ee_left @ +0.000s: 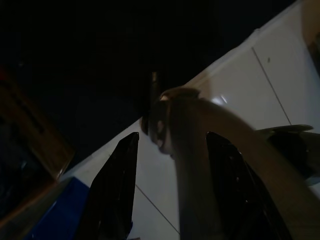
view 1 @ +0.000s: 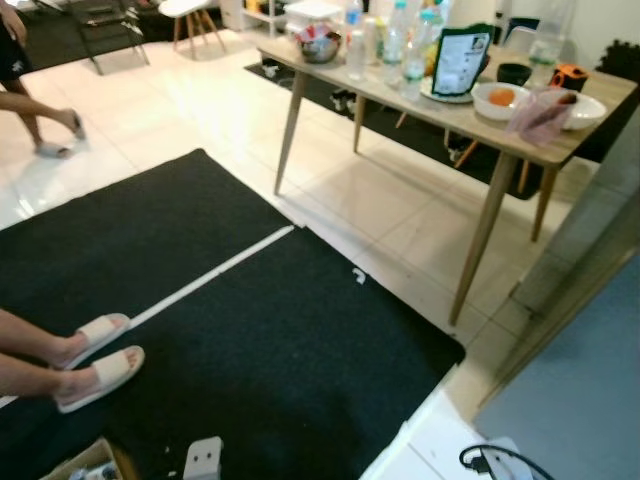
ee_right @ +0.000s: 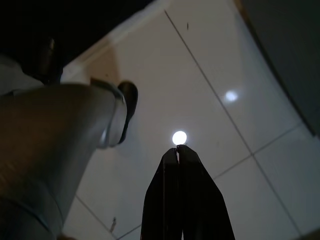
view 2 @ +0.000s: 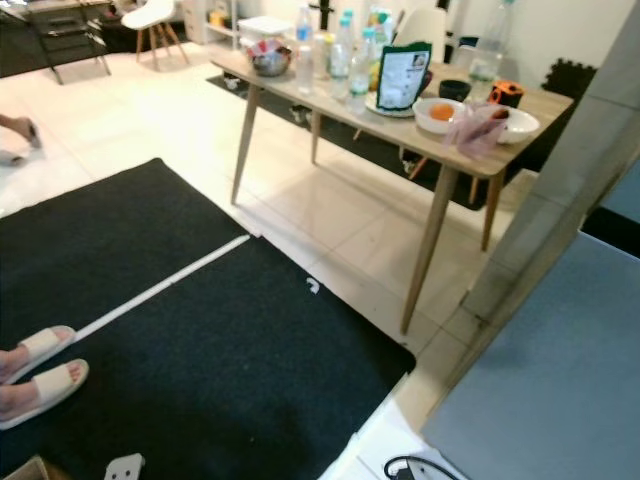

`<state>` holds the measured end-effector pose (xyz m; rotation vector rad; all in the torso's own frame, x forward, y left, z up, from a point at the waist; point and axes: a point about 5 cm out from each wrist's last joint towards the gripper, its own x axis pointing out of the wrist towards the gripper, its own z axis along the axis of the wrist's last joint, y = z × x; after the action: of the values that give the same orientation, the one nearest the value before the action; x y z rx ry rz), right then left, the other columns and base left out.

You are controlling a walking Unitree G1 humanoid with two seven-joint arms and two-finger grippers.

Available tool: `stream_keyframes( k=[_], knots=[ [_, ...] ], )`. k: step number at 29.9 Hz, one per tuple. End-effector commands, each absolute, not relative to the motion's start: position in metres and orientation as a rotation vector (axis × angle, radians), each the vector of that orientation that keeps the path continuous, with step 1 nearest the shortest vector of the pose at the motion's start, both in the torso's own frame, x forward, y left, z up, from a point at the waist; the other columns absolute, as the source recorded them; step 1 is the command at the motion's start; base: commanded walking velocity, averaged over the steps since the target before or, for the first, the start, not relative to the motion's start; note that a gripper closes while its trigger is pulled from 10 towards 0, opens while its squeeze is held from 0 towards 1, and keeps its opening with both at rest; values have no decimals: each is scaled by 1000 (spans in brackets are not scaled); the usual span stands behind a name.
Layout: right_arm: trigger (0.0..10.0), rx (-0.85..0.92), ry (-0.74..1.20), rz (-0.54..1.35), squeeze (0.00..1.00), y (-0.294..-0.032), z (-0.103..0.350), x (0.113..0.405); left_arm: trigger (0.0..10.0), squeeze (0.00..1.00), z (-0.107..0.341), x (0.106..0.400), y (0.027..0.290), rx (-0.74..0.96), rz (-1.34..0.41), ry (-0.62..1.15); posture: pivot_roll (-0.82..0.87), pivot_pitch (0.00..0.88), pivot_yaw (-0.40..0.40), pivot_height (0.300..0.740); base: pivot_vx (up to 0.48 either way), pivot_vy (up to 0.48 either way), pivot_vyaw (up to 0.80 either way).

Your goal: Restocking fridge

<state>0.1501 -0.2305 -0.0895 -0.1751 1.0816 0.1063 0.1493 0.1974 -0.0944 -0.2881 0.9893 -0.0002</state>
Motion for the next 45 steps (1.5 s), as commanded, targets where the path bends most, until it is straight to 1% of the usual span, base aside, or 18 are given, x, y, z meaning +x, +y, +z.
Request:
stream_keyframes(
  k=[1,45],
  knots=[
    [10000,-177,1098,106,0,-230,-91,146,10000,0,-97,144,197,-292,1,1006,-37,119,-20,740,259,0,0],
    [10000,-159,1107,98,0,-228,-94,141,10000,0,-97,143,194,-288,-30,1009,-39,121,-18,740,284,0,0]
  ],
)
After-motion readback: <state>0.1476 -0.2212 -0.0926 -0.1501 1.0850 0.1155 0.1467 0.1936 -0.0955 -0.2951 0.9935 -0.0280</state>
